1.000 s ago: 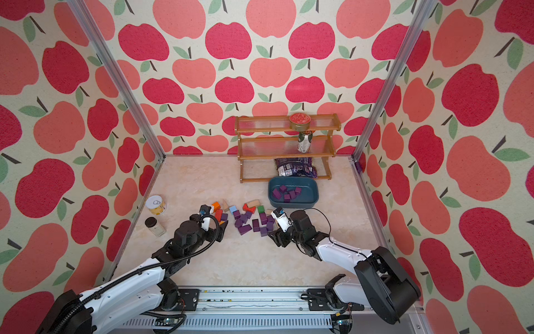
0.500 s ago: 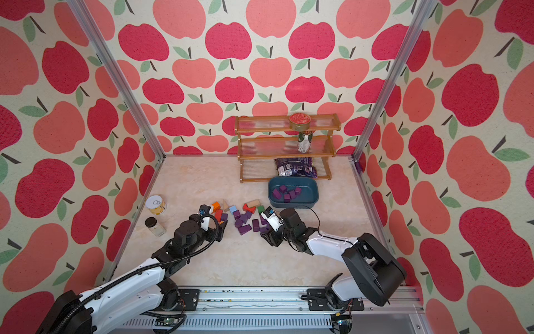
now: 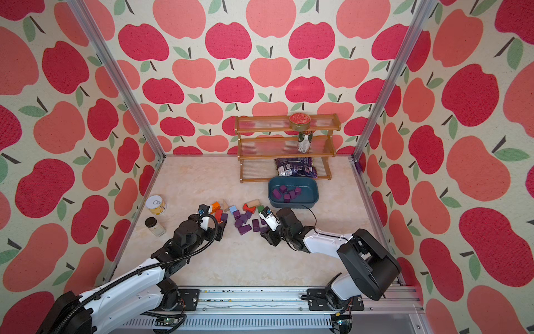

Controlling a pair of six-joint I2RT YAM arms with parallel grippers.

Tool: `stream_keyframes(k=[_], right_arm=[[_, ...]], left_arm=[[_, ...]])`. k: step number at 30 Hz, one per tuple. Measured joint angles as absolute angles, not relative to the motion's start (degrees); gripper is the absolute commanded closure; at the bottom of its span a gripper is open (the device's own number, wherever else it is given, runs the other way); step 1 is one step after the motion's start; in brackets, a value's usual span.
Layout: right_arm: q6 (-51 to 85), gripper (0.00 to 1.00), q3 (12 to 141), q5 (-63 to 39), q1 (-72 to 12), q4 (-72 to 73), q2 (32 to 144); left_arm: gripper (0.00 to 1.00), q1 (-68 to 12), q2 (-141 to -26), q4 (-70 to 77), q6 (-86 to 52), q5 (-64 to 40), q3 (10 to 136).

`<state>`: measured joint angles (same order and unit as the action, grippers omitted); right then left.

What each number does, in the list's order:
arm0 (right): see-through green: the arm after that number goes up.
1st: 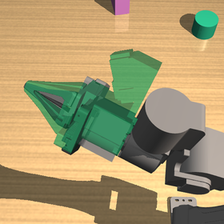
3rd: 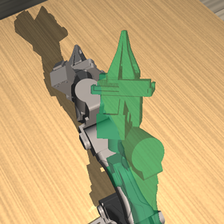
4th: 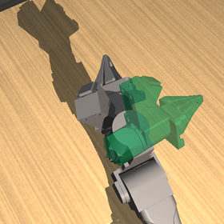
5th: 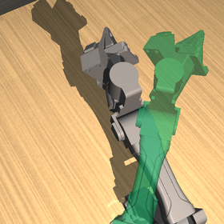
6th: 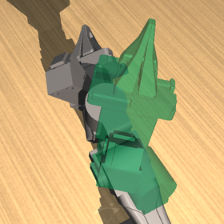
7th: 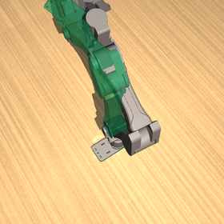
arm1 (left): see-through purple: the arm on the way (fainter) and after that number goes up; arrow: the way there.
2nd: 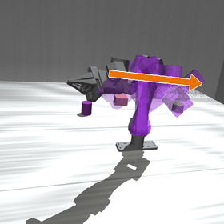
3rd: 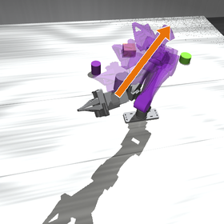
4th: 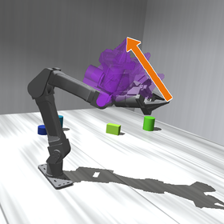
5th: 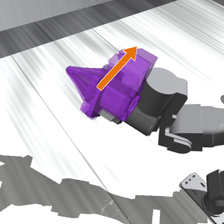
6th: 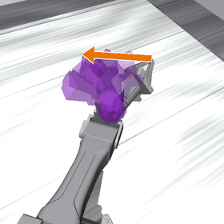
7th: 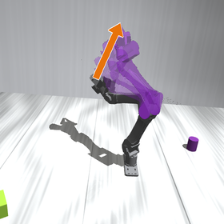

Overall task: Pick purple bricks into the storage bin
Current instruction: Pick up the building block from the center of the board.

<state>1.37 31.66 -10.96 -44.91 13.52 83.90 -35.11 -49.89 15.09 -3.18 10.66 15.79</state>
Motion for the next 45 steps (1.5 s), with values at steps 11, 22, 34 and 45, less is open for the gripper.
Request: stream_keyframes(k=[11, 22, 34, 45], right_arm=[[0.5, 0.52, 32.4, -10.4, -46.2, 13.0, 84.0], [-0.2, 0.54, 33.7, -9.6, -46.9, 10.9, 85.2], [-0.6, 0.55, 34.7, -7.9, -47.5, 9.3, 86.9], [0.3, 0.58, 37.3, -7.4, -48.0, 9.3, 91.2]], left_arm=[[0.01, -35.0, -49.9, 15.1, -3.2, 10.7, 15.8], [0.01, -35.0, -49.9, 15.0, -3.4, 10.7, 15.8], [0.01, -34.7, -49.9, 15.0, -3.6, 10.7, 15.8], [0.01, -34.7, -49.9, 15.0, -3.6, 10.6, 15.8]])
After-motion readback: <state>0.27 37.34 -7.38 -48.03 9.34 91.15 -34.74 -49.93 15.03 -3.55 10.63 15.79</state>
